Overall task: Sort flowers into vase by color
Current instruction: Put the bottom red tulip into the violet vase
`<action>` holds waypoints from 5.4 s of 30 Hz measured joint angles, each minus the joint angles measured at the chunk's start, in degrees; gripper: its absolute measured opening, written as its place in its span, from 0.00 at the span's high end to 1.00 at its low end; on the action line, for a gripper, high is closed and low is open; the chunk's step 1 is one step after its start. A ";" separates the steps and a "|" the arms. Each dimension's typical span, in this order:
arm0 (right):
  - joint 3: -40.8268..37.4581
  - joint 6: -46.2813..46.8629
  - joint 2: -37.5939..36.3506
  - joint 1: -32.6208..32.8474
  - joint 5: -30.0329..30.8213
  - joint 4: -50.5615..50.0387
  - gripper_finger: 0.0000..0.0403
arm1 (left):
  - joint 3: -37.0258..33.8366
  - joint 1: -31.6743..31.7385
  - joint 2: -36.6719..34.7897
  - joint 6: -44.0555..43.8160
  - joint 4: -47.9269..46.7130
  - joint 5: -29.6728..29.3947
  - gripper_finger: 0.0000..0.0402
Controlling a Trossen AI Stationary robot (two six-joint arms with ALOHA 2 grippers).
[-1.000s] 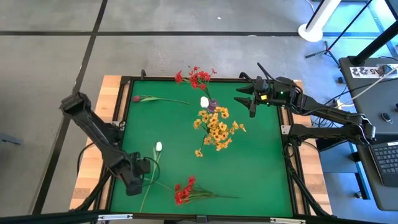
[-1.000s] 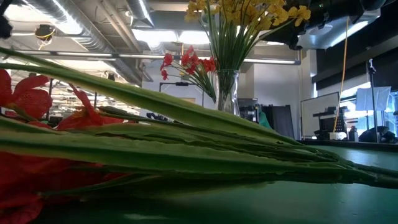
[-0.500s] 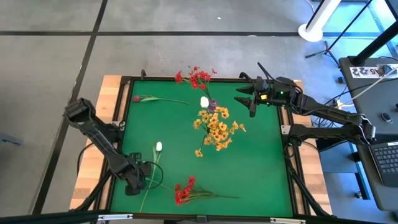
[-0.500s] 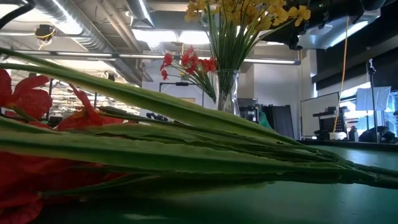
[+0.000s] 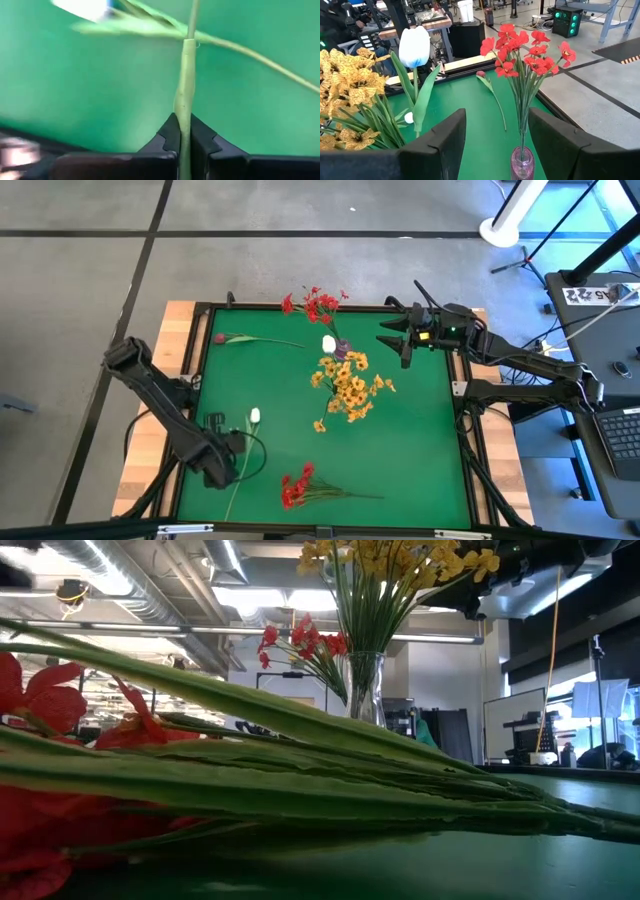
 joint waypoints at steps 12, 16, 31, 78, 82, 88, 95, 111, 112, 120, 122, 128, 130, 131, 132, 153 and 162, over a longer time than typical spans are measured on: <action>4.63 -1.52 -2.41 0.77 -3.85 6.71 0.47 | 14.06 8.51 -0.72 9.46 -17.98 -20.88 1.00; 9.27 -3.14 -0.47 4.24 -3.93 6.51 0.47 | 17.19 14.21 -0.82 13.40 -17.83 -21.84 1.00; 23.99 -20.03 12.68 18.53 9.47 -2.99 0.47 | 37.95 25.91 -0.81 26.40 -17.86 -21.92 1.00; 47.54 -70.58 42.07 31.08 59.82 -2.47 0.47 | 47.60 48.83 -0.35 40.09 -10.72 -7.84 0.99; 47.54 -70.69 42.07 31.08 61.48 -2.51 0.47 | 47.60 47.35 -0.35 40.06 -10.27 -7.14 0.99; 47.54 -70.66 42.07 31.08 61.90 -3.39 0.47 | 47.60 44.75 -0.35 40.09 -9.52 -5.56 0.99; 47.54 -70.15 42.07 31.15 61.89 -3.86 0.61 | 47.60 44.70 -0.35 40.05 -9.54 -7.44 0.99; 47.52 -67.10 42.07 31.15 60.98 -7.12 0.94 | 47.57 50.29 -0.35 40.22 -9.58 -7.93 0.99; 47.52 -67.08 42.07 31.15 61.00 -7.28 0.95 | 47.57 50.52 -0.35 40.39 -9.57 -7.93 0.99; 47.52 -66.95 42.07 31.12 61.76 -7.75 0.99 | 47.57 49.72 -0.35 46.32 -9.30 -9.52 0.93; 47.52 -66.93 42.07 31.12 61.86 -8.48 0.99 | 47.57 48.83 -0.35 47.46 -9.07 -12.31 0.89; 47.50 -66.25 42.07 31.08 63.52 -8.51 1.00 | 47.60 46.55 -0.35 48.90 -8.87 -21.68 0.75; 47.50 -65.31 42.07 30.92 64.39 -8.52 1.00 | 48.82 45.61 -0.33 49.00 -9.30 -23.56 0.70; 47.50 -64.86 42.07 30.59 64.92 -8.50 1.00 | 49.58 45.08 -0.33 49.05 -9.20 -23.82 0.68; 47.50 -64.35 42.07 30.34 65.49 -8.50 1.00 | 50.42 44.50 -0.37 49.15 -9.11 -24.19 0.67; 47.43 -29.92 31.50 17.41 37.17 -18.78 1.00 | 61.40 25.26 -5.39 53.75 -4.36 -41.81 0.58; 43.02 -19.53 27.09 10.42 9.46 -13.00 1.00 | 49.81 21.44 -10.75 59.60 7.83 -40.78 0.58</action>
